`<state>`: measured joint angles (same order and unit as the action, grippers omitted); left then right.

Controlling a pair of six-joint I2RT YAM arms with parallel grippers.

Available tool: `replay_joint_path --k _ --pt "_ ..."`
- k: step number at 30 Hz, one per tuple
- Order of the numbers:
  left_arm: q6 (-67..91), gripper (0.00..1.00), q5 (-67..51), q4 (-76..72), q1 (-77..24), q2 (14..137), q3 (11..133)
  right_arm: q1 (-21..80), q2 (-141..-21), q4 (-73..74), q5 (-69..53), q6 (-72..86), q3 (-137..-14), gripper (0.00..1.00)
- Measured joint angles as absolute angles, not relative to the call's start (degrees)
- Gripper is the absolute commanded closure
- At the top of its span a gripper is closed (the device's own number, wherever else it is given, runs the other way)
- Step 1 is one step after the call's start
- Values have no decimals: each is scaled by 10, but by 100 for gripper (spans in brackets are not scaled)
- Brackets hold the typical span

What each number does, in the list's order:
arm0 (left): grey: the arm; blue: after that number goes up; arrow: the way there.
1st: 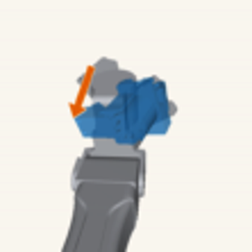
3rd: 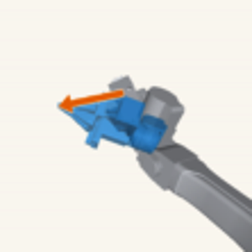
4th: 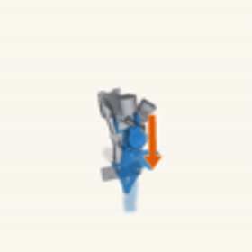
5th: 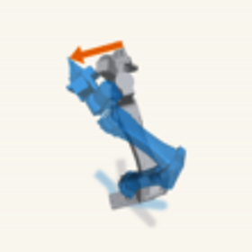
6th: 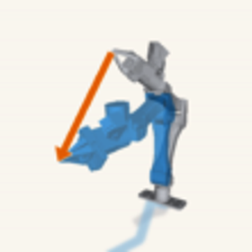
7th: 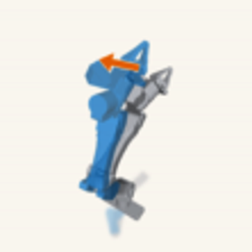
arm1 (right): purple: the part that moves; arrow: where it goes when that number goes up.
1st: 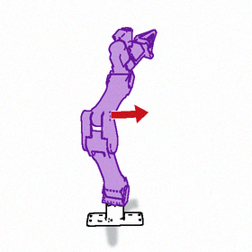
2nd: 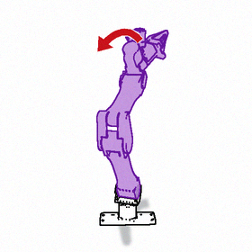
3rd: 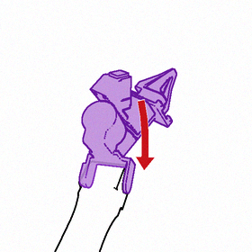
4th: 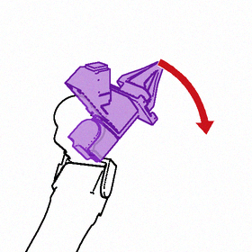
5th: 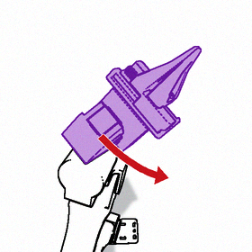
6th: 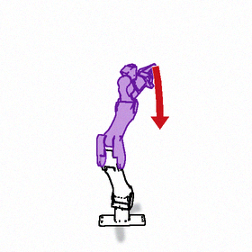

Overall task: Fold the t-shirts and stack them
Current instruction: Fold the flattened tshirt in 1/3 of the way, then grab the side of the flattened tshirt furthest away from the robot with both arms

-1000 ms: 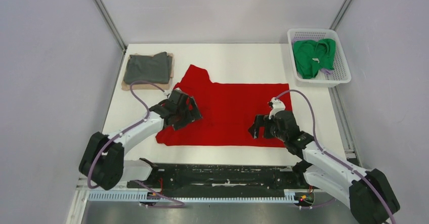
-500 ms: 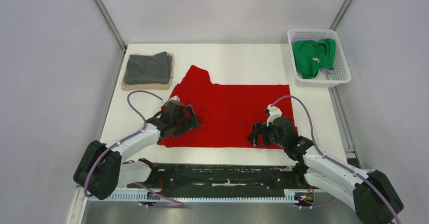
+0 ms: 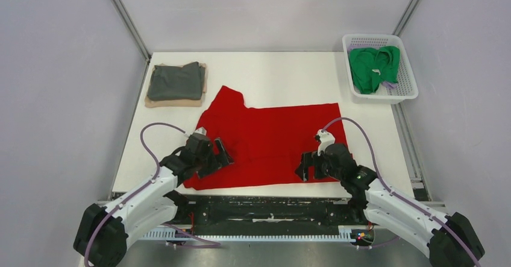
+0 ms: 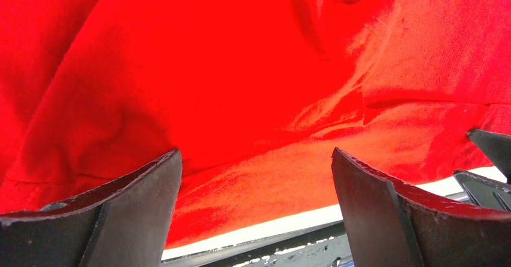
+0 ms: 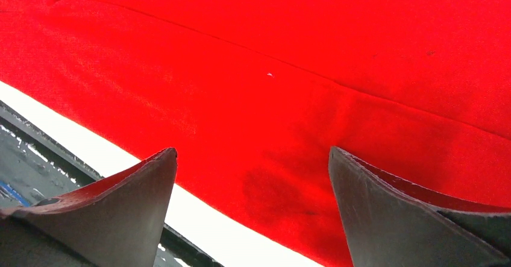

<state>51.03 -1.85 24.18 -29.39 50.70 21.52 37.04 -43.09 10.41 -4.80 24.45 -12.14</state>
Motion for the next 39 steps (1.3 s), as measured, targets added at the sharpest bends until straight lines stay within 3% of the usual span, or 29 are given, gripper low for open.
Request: replay_joint_path --k 7,14,22,29,39 --pt "509 0 -4 298 -294 506 249 378 -427 152 -37 241 -149 2" --pt "489 0 63 344 -292 596 433 379 -471 112 65 207 -258 2" --pt "444 0 138 338 -259 861 702 356 -542 33 203 164 -305 1" --pt "385 0 149 376 -203 1134 957 251 -595 -8 178 159 -305 1" --pt "307 19 209 467 -178 1428 1326 229 -618 -17 178 154 -288 1"
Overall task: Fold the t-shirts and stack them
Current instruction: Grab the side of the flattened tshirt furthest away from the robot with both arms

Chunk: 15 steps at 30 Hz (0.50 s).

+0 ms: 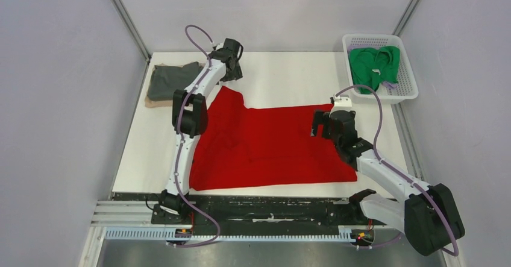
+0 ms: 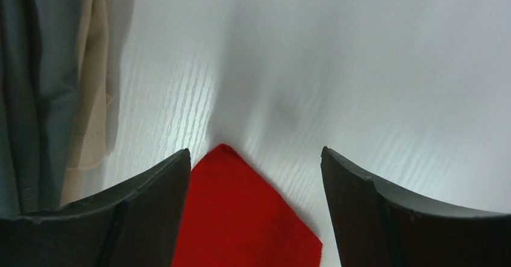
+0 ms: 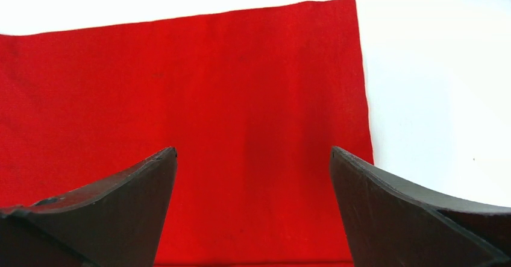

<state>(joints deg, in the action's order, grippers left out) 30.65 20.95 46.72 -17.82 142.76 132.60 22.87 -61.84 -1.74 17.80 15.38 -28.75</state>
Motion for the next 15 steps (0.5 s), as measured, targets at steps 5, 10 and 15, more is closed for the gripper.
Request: replay_joint_path --k 5,10,15 --pt "295 31 207 512 -177 1454 1332 226 -618 -17 178 149 -281 1" --pt "295 40 196 522 -177 1454 1330 226 -618 -17 178 147 -280 1" --pt "296 42 184 515 -177 1449 1309 226 -618 -17 179 147 -276 1"
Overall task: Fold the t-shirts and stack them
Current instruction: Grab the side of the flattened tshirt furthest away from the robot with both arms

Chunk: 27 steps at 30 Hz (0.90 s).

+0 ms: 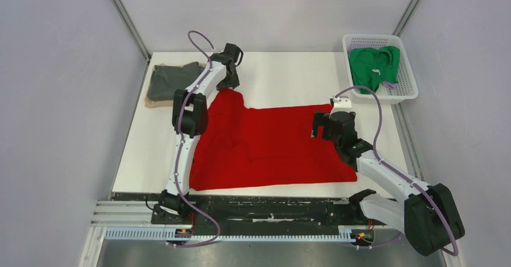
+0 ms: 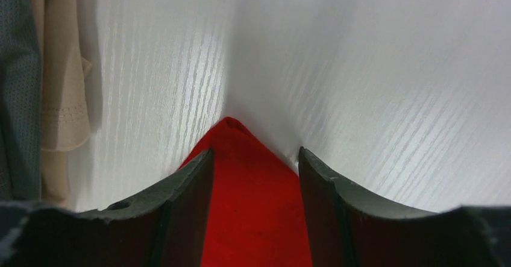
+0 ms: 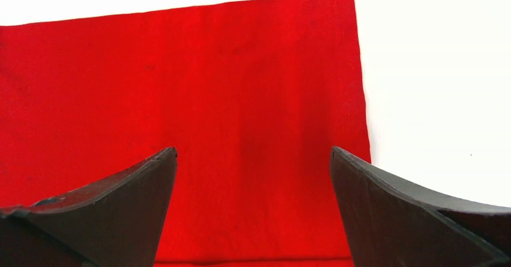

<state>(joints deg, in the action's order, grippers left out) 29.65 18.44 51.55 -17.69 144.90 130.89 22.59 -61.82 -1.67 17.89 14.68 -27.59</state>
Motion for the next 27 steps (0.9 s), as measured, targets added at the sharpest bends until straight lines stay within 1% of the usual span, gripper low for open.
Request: replay_joint_path --k 1,4,9,11,17,20,23,27 --pt "297 44 184 512 -177 1447 1304 226 -618 -17 179 147 -276 2" --pt "298 55 182 505 -177 1442 1294 226 -618 -17 179 145 -276 1" --pt "302 82 177 502 -177 1428 1271 226 -618 -17 186 143 -275 1" --pt "303 97 177 503 -177 1423 1261 226 -618 -17 194 143 -275 1" --pt "303 98 177 507 -177 1416 1251 222 -624 -17 222 145 -276 1" --pt "303 98 177 509 -177 1395 1221 214 -647 -13 231 147 -288 1" --pt "303 98 175 504 -177 1354 1167 206 -698 3 244 150 -330 1" --pt "303 98 168 486 -178 1275 1081 194 -795 36 274 152 -425 1"
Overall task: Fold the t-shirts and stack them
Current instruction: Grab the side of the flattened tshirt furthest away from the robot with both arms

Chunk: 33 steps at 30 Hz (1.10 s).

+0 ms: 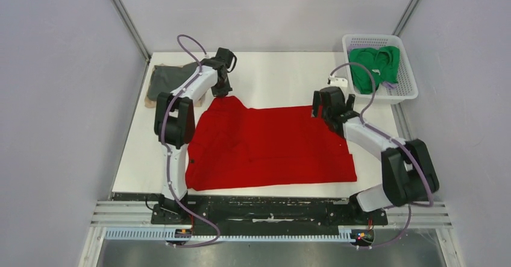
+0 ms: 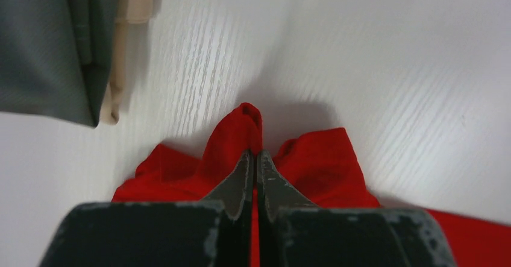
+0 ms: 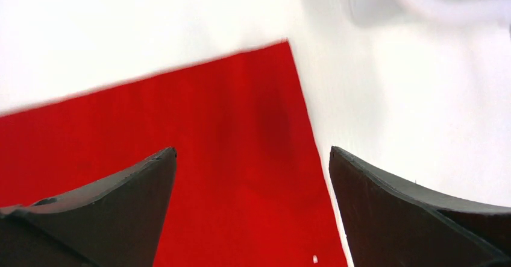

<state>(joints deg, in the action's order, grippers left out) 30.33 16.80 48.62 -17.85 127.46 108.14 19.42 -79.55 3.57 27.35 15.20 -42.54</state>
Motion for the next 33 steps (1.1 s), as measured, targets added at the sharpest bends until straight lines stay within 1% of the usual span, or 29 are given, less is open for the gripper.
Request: replay_joint_path --k 2,5,10,14,18,23,29,33 --pt "303 98 161 470 -179 1237 1045 187 -858 54 292 155 -490 1" --pt "304 98 152 452 -183 1187 1002 176 -937 76 321 159 -568 5" --pt "304 98 146 427 -197 1135 951 161 -1062 128 360 158 -692 8" --pt "304 98 145 423 -211 1110 918 157 -1126 157 375 155 -747 11" --pt "305 98 145 418 -223 1090 895 156 -1159 177 382 154 -769 16" --pt "307 98 146 413 -234 1063 876 156 -1169 187 387 156 -777 21" --pt "311 98 147 410 -240 1037 860 153 -1163 181 393 168 -761 34" --pt "315 98 151 406 -241 1035 860 146 -1148 177 398 176 -735 48"
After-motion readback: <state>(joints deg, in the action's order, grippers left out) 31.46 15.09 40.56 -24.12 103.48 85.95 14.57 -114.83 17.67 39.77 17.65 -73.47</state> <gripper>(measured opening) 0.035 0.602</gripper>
